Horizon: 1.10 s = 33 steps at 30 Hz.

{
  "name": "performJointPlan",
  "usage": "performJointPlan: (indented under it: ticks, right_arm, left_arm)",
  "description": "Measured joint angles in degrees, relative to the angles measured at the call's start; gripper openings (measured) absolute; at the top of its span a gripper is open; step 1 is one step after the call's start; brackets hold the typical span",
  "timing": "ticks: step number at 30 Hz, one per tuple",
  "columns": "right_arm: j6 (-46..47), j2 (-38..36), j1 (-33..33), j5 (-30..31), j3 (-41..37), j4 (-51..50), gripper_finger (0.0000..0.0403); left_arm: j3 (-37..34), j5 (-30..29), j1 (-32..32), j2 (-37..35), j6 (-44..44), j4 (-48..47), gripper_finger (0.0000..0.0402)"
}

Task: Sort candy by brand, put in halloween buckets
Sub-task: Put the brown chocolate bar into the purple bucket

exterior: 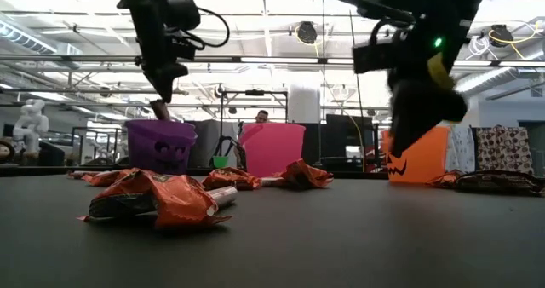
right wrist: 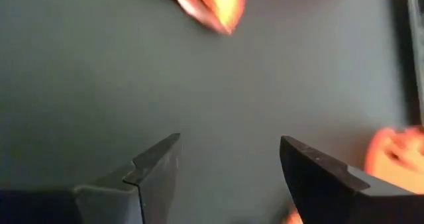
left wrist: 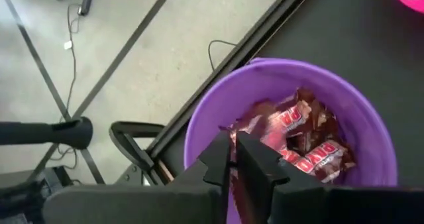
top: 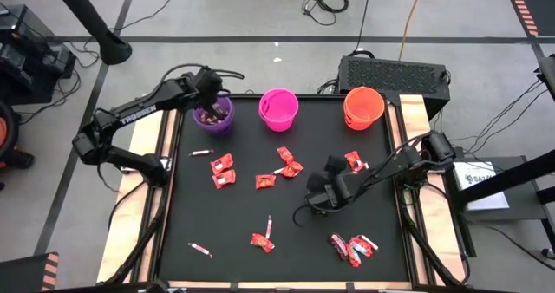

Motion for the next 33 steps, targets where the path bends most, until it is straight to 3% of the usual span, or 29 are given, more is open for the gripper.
performJointPlan:
  ticks: [4, 8, 14, 16, 20, 23, 28, 33]
  right_arm:
    - [6.9, -0.1, 0.0, -1.2, 4.5, -14.8, 0.0247]
    - [12.3, -0.2, -0.9, -8.2, 5.3, -23.8, 0.0247]
    - [13.5, -0.2, -4.2, -14.0, 1.2, -25.8, 0.0247]
    - [10.8, -0.2, -5.5, -16.9, -0.6, -24.6, 0.0247]
    - [7.5, -0.4, -7.4, -18.6, -4.4, -22.5, 0.0247]
    - [8.0, -1.3, -8.4, -19.0, -7.1, -21.2, 0.0247]
    - [8.6, -3.7, -8.4, -20.5, -12.1, -14.2, 0.0247]
    - [8.8, -3.8, -8.4, -21.4, -14.6, -10.8, 0.0242]
  left_arm:
    - [-0.5, -0.1, 0.0, 0.0, -0.5, -0.8, 0.0066]
    - [-0.5, 0.3, -0.1, -0.1, -3.1, -1.9, 0.0105]
    - [-0.5, 0.6, -0.1, -0.6, -4.1, -4.9, 0.0139]
    - [-0.5, 5.0, -0.3, -1.5, -4.5, -7.4, 0.014]
    - [-2.6, 25.1, -3.3, -5.9, -4.6, -5.7, 0.014]
    - [-9.1, 33.0, -9.1, -11.9, -5.0, 4.2, 0.014]
    - [-24.1, 34.1, -22.8, -22.2, -10.2, 26.8, 0.014]
    - [-40.6, 33.5, -36.5, -25.7, -13.7, 60.1, 0.014]
